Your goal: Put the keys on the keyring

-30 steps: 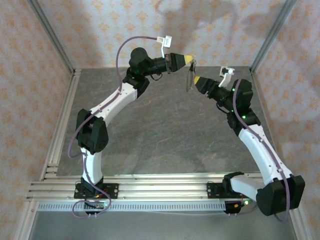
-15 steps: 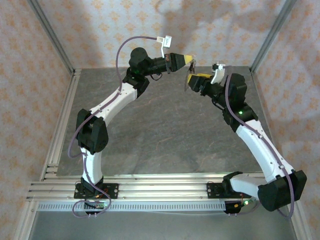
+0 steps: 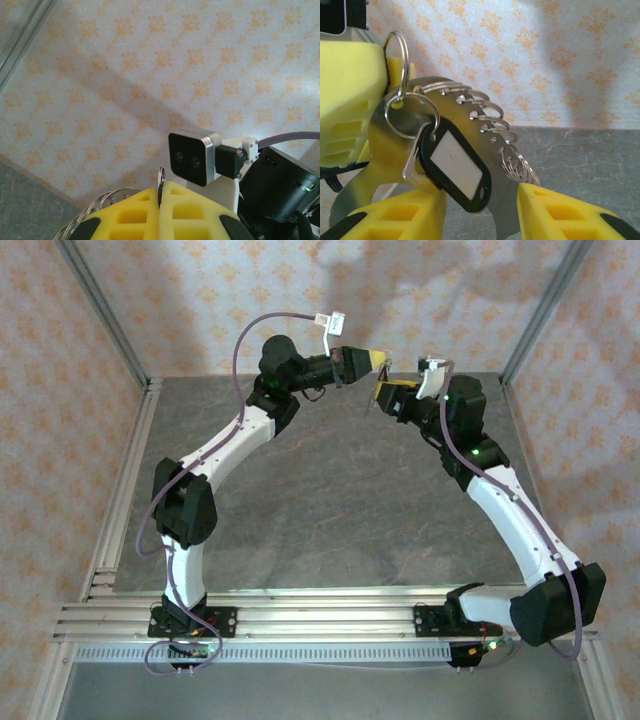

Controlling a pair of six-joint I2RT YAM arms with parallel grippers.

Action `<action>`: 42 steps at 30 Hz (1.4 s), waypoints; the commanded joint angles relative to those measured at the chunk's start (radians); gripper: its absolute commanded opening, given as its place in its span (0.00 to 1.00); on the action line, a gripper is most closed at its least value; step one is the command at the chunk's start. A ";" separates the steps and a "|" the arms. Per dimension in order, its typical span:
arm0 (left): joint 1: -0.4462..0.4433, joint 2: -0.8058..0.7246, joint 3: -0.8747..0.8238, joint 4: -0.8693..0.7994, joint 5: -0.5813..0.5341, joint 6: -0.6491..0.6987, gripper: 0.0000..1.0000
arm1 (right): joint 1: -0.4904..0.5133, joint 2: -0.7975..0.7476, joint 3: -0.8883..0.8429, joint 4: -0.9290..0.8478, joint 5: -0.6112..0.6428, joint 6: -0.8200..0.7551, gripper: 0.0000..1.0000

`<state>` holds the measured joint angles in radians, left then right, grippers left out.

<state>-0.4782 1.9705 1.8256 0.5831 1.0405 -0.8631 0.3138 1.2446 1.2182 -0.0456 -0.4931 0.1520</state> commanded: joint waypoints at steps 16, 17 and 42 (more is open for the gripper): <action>-0.009 -0.023 0.045 -0.013 0.009 0.048 0.00 | 0.006 -0.007 0.066 -0.054 0.014 -0.089 0.00; -0.009 -0.026 0.043 -0.021 0.007 0.054 0.00 | 0.006 -0.012 0.064 -0.060 0.018 -0.091 0.00; -0.010 -0.085 0.035 -0.247 0.018 0.277 0.00 | 0.006 0.008 0.188 -0.283 0.083 -0.180 0.00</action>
<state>-0.4911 1.9614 1.8320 0.3370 1.0431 -0.6220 0.3183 1.2430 1.3624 -0.3195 -0.4152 -0.0063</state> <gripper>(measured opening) 0.043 0.043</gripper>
